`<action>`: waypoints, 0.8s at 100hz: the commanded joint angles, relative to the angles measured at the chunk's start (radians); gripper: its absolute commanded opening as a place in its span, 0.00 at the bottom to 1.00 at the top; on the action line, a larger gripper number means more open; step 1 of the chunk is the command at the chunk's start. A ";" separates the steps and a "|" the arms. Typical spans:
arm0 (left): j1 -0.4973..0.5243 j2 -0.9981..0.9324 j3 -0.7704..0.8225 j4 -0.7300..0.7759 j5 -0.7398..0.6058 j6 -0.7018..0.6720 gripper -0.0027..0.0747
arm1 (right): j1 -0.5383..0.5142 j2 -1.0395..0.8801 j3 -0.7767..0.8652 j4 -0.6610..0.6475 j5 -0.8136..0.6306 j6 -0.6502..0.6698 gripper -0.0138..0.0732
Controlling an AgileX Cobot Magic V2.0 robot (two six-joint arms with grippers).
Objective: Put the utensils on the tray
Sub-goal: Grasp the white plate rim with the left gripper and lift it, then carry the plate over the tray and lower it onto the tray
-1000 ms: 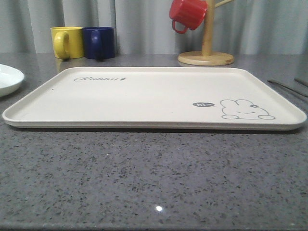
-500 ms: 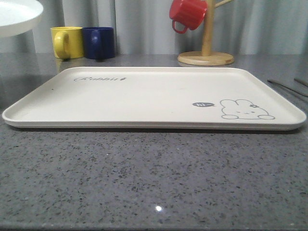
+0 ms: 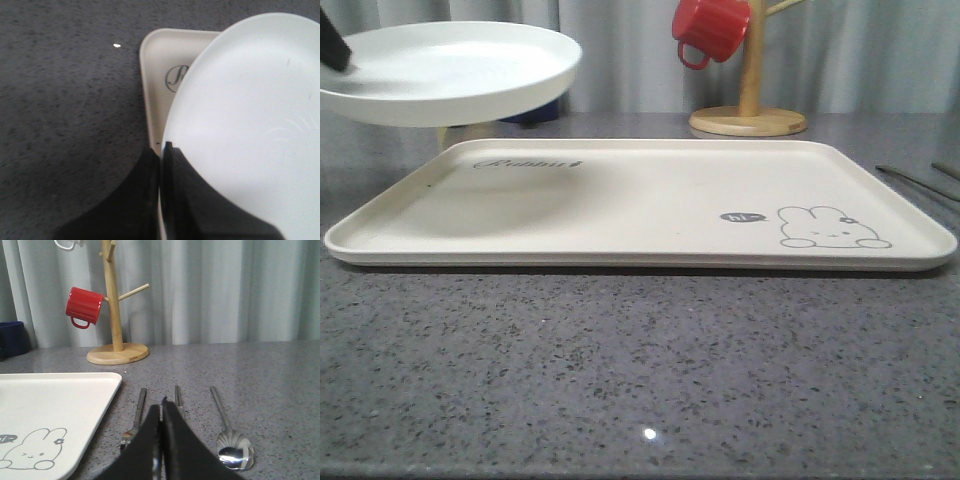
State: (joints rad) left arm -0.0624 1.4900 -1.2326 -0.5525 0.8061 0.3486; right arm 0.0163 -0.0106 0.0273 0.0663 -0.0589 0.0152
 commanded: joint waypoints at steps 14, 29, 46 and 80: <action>-0.106 0.089 -0.130 -0.052 -0.051 -0.019 0.01 | -0.005 -0.021 -0.018 -0.008 -0.082 -0.009 0.08; -0.135 0.154 -0.166 -0.049 -0.049 -0.026 0.01 | -0.005 -0.021 -0.018 -0.008 -0.082 -0.009 0.08; -0.144 0.208 -0.168 -0.045 -0.046 -0.028 0.01 | -0.005 -0.021 -0.018 -0.008 -0.082 -0.009 0.08; -0.144 0.266 -0.168 -0.022 -0.052 -0.028 0.01 | -0.005 -0.021 -0.018 -0.008 -0.082 -0.009 0.08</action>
State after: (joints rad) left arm -0.1974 1.7894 -1.3671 -0.5416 0.7871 0.3302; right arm 0.0163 -0.0106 0.0273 0.0663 -0.0589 0.0152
